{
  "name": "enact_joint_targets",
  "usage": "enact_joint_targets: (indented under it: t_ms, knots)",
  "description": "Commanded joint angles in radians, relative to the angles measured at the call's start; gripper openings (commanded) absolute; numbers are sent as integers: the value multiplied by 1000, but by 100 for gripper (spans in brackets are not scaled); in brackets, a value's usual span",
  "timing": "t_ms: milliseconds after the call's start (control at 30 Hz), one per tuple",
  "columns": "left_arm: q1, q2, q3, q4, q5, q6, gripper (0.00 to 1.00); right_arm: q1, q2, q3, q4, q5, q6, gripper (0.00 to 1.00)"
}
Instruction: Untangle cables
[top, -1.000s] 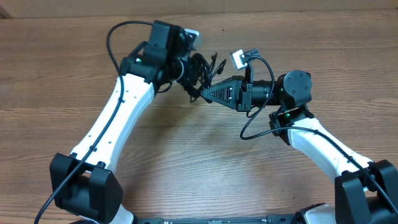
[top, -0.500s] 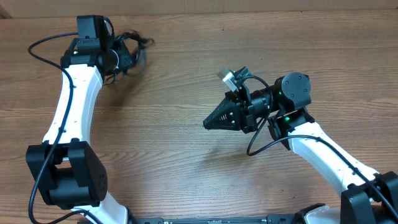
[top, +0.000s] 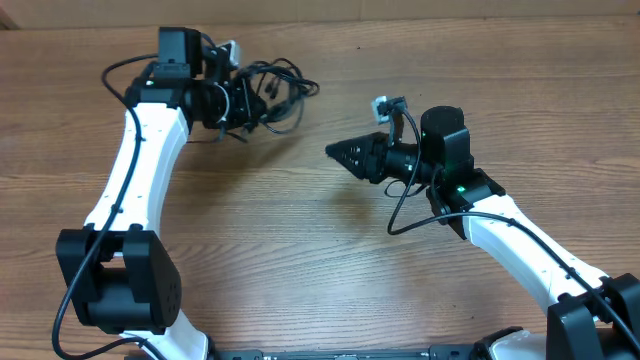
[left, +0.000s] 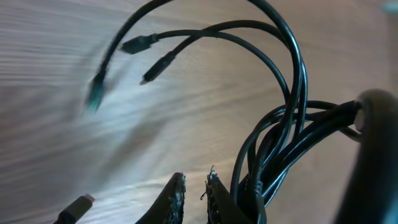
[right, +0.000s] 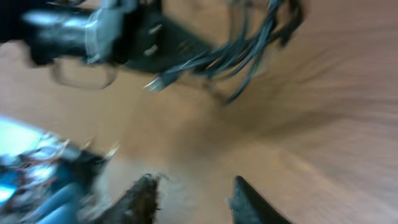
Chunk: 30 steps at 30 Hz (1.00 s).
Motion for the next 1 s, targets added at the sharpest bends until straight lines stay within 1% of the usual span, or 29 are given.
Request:
enact_joint_targets:
  t_ms: [0,33,167,300,400,467,667,833,967]
  knots:
    - [-30,-11,6,-16,175,18,4,-2,-5,10,-8,222,-82,42]
    - [-40,-11,6,-23,193,5,4,-1,-5,10,-21,274,-89,44]
    - [-78,-11,6,-44,212,-53,4,-1,-5,10,-51,409,-88,43]
    - [-121,-11,6,-58,214,-53,4,0,-5,10,-34,407,-88,43]
    - [-150,-11,6,-63,216,-90,4,19,-5,10,-24,408,-89,43]
    - [-164,-11,6,-64,216,-90,4,25,-5,10,-12,412,-89,43]
    - [-185,-11,6,-90,218,-90,4,25,-5,10,10,544,-80,42]
    - [-199,-11,6,-89,330,-63,4,25,-4,10,54,604,-80,42]
    - [-206,-11,6,-91,455,-45,4,25,-4,10,42,734,-80,41]
